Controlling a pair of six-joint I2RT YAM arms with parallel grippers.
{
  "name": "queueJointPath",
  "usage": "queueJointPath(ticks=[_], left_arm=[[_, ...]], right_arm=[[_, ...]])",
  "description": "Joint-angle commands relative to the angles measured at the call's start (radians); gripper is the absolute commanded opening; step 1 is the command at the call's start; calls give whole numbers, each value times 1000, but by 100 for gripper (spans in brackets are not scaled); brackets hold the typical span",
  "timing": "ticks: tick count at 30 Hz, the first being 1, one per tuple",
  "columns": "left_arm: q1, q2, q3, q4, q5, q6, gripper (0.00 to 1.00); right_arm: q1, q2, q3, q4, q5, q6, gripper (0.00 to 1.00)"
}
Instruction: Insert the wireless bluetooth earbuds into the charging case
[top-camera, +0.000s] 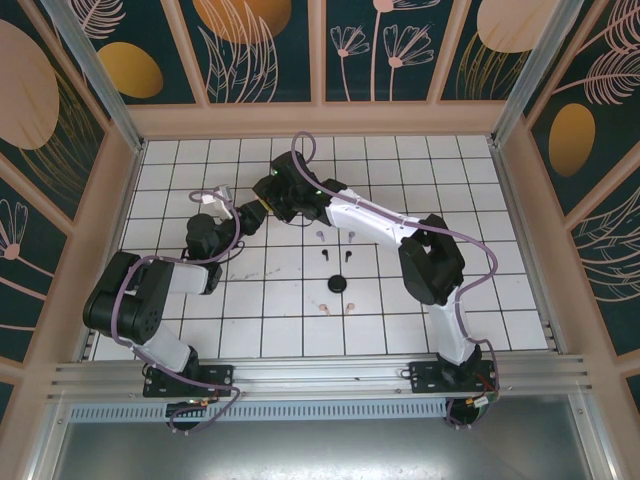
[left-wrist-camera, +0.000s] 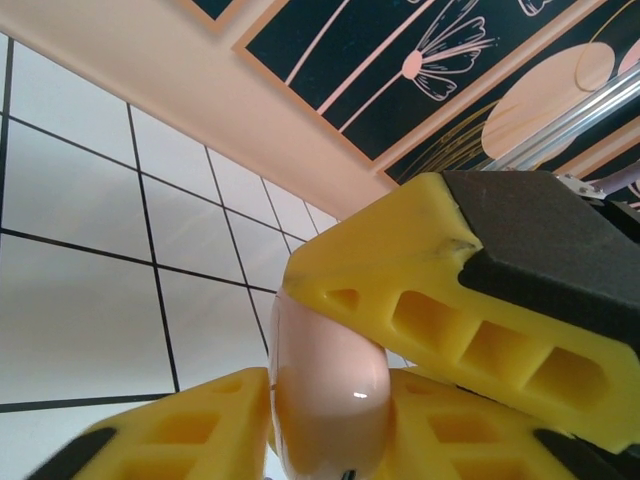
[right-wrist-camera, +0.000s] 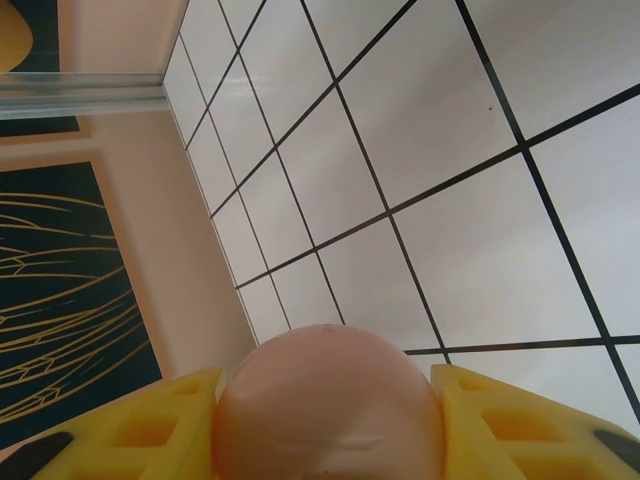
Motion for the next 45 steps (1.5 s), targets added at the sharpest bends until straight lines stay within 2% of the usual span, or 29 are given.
queueJointPath(ticks=[1, 9, 11, 15, 16, 18, 22, 26, 30, 35, 39, 45], left_arm=[[0, 14, 12, 66, 8, -8, 26], [-1, 33, 32, 69, 37, -15, 0], [-1, 33, 35, 65, 44, -17, 0], [-2, 29, 36, 60, 62, -21, 0], [-2, 26, 39, 54, 66, -22, 0], [-2, 23, 45, 37, 82, -18, 0], [0, 17, 72, -11, 121, -5, 0], [-1, 15, 117, -80, 185, 24, 0], [-1, 16, 176, -162, 259, 55, 0], [-1, 25, 255, -258, 352, 84, 0], [-2, 33, 307, -334, 435, 108, 0], [-27, 12, 351, -480, 515, 190, 0]], right_arm=[[1, -60, -12, 25, 1, 7, 31], [4, -65, -20, 48, -10, 14, 33], [1, -69, -21, 54, -10, 14, 37], [-35, -92, -24, 63, -5, 2, 68], [-51, -104, -28, 59, 2, -6, 74], [-74, -139, -50, 55, 27, -26, 78], [-125, -257, -178, 80, 60, -93, 80], [-189, -403, -389, 183, 24, -237, 80], [-284, -534, -596, 310, -85, -497, 79], [-292, -675, -782, 411, -189, -890, 79], [-292, -721, -848, 435, -299, -1046, 78], [-292, -674, -812, 447, -420, -1090, 74]])
